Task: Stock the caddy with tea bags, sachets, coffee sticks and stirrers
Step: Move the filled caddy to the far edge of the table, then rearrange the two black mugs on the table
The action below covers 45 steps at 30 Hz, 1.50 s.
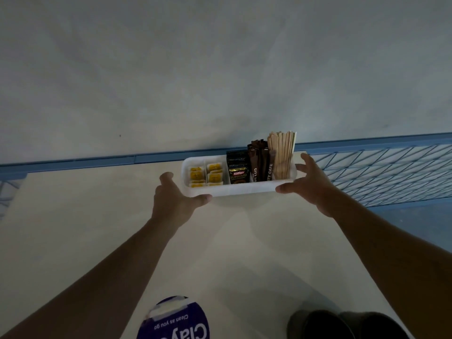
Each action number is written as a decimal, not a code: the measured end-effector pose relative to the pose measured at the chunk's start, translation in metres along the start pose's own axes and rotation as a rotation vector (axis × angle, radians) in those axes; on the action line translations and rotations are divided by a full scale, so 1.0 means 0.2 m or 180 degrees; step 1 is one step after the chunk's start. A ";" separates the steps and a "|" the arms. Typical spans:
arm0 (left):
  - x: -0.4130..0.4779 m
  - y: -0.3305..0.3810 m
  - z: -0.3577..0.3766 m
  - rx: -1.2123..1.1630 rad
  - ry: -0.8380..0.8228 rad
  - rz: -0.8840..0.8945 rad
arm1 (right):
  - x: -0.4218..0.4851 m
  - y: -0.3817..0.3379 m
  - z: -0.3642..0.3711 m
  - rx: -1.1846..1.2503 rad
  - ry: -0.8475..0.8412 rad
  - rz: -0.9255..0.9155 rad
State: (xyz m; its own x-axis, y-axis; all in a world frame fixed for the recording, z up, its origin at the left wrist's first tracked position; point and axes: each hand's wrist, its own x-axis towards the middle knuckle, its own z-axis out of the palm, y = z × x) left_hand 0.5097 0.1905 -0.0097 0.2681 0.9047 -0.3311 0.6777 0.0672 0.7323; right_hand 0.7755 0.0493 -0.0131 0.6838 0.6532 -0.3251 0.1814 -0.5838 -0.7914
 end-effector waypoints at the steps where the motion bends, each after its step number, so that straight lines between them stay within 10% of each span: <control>1: -0.04 0.00 -0.02 0.0005 0.0027 -0.0035 | -0.03 0.00 -0.02 0.0003 0.0054 -0.0003; 30: -1.45 -0.34 0.24 -0.0289 -0.1592 0.0417 | -1.48 0.52 -0.31 -0.0060 0.1522 0.0248; 45: -1.64 -0.23 0.55 -0.1035 -0.1882 0.0011 | -1.66 0.62 -0.04 0.0842 0.0738 0.0924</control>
State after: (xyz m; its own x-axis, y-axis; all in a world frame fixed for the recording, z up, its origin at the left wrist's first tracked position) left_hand 0.4672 -0.1555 -0.0004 0.6624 0.5289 -0.5306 0.4603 0.2716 0.8452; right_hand 0.5762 -0.2443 0.0004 0.8253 0.3380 -0.4524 -0.2073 -0.5638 -0.7995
